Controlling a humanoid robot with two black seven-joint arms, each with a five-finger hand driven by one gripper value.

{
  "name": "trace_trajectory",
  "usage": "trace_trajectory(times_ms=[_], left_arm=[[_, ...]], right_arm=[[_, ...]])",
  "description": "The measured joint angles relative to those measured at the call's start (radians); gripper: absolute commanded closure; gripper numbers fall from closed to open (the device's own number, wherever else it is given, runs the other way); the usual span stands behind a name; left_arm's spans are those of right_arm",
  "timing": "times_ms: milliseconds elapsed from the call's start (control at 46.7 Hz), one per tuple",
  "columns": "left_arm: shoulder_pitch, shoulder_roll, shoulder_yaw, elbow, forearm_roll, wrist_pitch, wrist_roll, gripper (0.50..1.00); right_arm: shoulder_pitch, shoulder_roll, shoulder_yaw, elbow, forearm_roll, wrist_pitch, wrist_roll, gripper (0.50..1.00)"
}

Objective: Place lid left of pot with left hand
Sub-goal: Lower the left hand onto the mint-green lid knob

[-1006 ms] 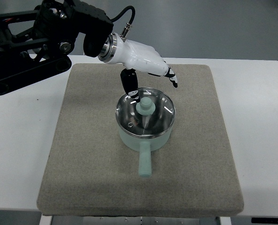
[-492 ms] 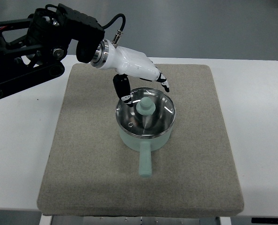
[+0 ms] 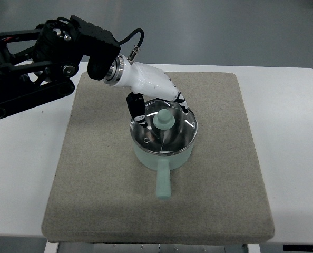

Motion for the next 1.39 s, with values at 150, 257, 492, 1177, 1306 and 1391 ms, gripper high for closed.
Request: trace_trajectory(times_ms=[150,257,492,1177,1306,1391], left_arm=[[-0.001,-0.001,0.000,0.001,0.014,0.000,0.000,0.639],[-0.001,-0.001,0.000,0.002,0.022,0.000,0.000,0.677],[-0.001,-0.002,0.000,0.003,0.025,0.000,0.000,0.679],[0.008,-0.007,0.002,0.003,0.045,0.000,0.001,0.754],[0.007,-0.007,0.001,0.003,0.045,0.000,0.002,0.754],[0.006,-0.009,0.000,0.003,0.045,0.000,0.002,0.754]], right_arm=[[0.000,0.000,0.000,0.000,0.000,0.000,0.000,0.579],[0.000,0.000,0.000,0.000,0.000,0.000,0.000,0.579],[0.000,0.000,0.000,0.000,0.000,0.000,0.000,0.576],[0.000,0.000,0.000,0.000,0.000,0.000,0.000,0.579],[0.000,0.000,0.000,0.000,0.000,0.000,0.000,0.579],[0.000,0.000,0.000,0.000,0.000,0.000,0.000,0.579]])
